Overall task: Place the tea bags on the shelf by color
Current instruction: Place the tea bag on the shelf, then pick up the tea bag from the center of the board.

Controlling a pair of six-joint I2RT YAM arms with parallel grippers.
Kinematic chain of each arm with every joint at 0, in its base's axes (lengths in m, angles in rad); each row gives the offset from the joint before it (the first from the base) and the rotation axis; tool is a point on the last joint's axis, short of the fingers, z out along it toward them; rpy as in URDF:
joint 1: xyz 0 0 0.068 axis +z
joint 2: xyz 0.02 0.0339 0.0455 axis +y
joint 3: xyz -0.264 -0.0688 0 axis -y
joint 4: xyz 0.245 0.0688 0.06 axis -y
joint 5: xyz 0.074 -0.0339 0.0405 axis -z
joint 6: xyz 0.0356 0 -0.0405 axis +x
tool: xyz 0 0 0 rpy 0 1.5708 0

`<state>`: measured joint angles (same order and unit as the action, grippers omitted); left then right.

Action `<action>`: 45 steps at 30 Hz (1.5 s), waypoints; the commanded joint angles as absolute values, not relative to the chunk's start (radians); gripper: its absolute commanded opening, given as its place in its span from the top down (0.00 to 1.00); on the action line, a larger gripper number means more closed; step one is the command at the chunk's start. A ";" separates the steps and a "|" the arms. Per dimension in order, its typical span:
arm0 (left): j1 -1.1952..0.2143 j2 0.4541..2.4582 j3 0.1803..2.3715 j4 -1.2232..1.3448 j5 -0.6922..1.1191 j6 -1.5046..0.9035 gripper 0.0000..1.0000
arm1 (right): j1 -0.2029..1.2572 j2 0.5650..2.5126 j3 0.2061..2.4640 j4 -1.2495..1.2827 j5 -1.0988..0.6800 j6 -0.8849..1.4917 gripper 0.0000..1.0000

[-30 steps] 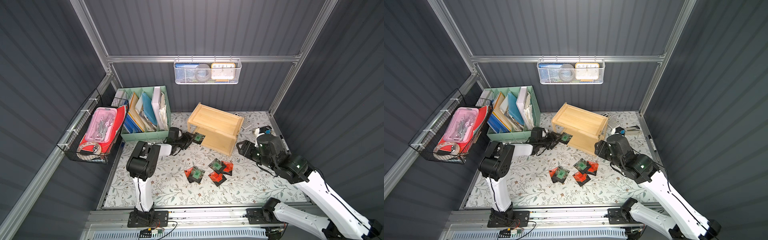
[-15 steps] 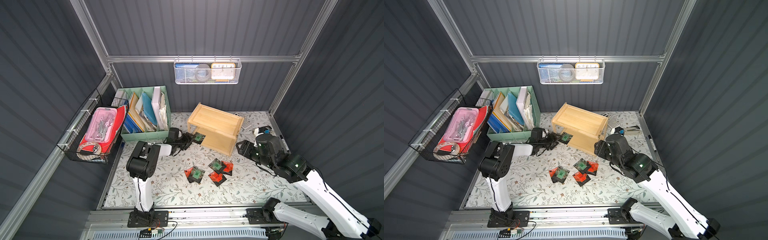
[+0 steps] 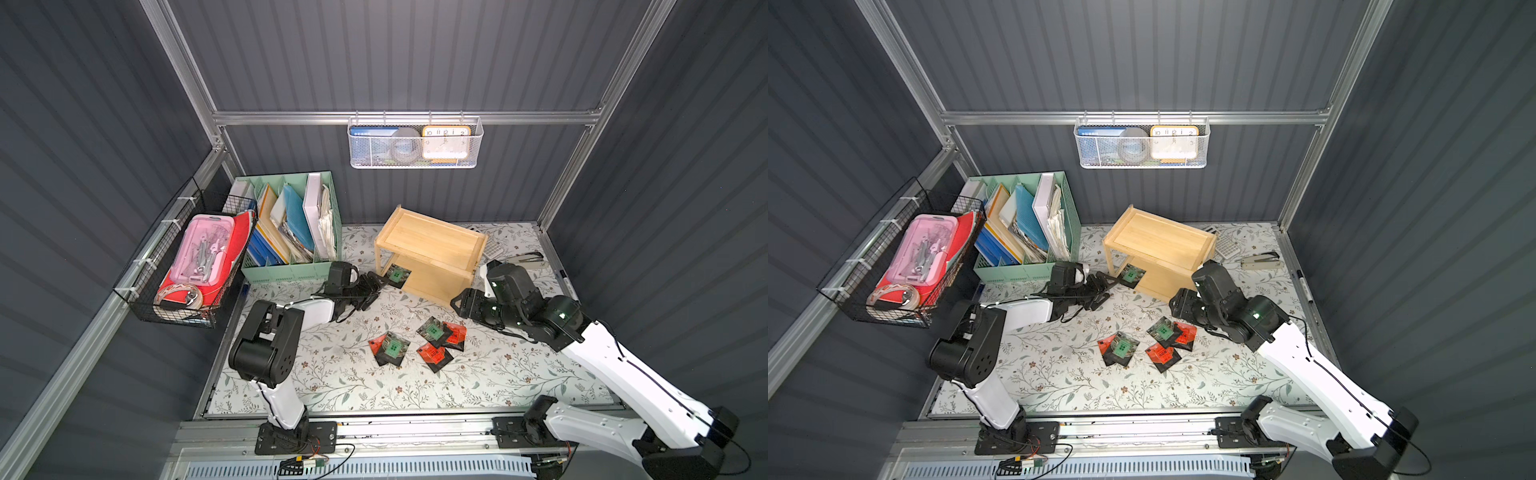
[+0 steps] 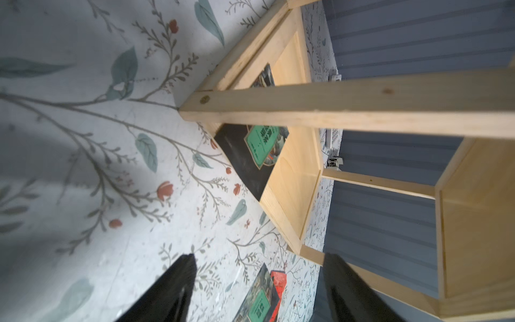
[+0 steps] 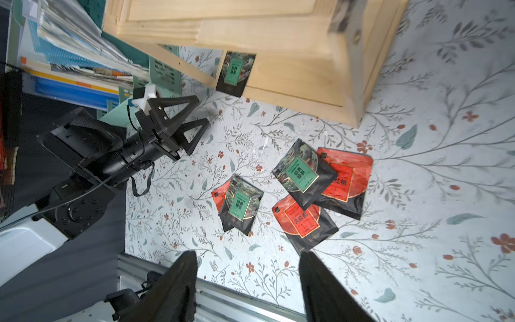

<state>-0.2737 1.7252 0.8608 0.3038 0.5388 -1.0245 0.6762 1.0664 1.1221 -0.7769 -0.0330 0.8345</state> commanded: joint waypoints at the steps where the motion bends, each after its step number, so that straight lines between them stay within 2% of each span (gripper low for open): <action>1: -0.276 1.643 0.826 0.173 0.547 -0.935 0.20 | 0.706 1.076 1.059 -0.724 -0.112 0.879 0.37; 11: -0.276 1.396 0.682 0.038 0.538 -0.917 0.12 | 0.791 1.192 0.942 -0.511 -0.217 0.906 0.38; 16: -0.276 1.263 0.611 -0.036 0.512 -0.935 0.00 | 0.818 1.335 0.937 -0.380 -0.316 0.903 0.39; 25: -0.275 1.177 0.541 -0.069 0.510 -0.964 0.00 | 0.824 1.547 0.955 -0.279 -0.394 0.894 0.41; 33: -0.276 1.151 0.507 -0.061 0.525 -0.985 0.00 | 0.824 1.696 1.031 -0.307 -0.407 0.845 0.51; 45: -0.275 1.085 0.483 -0.105 0.514 -0.989 0.00 | 0.795 1.812 1.113 -0.342 -0.346 0.811 0.52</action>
<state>-0.2752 1.1099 0.4988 -0.0715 0.5167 -0.9806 0.8078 1.7840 1.0847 -0.3157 -0.3683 0.8310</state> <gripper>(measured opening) 0.997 0.480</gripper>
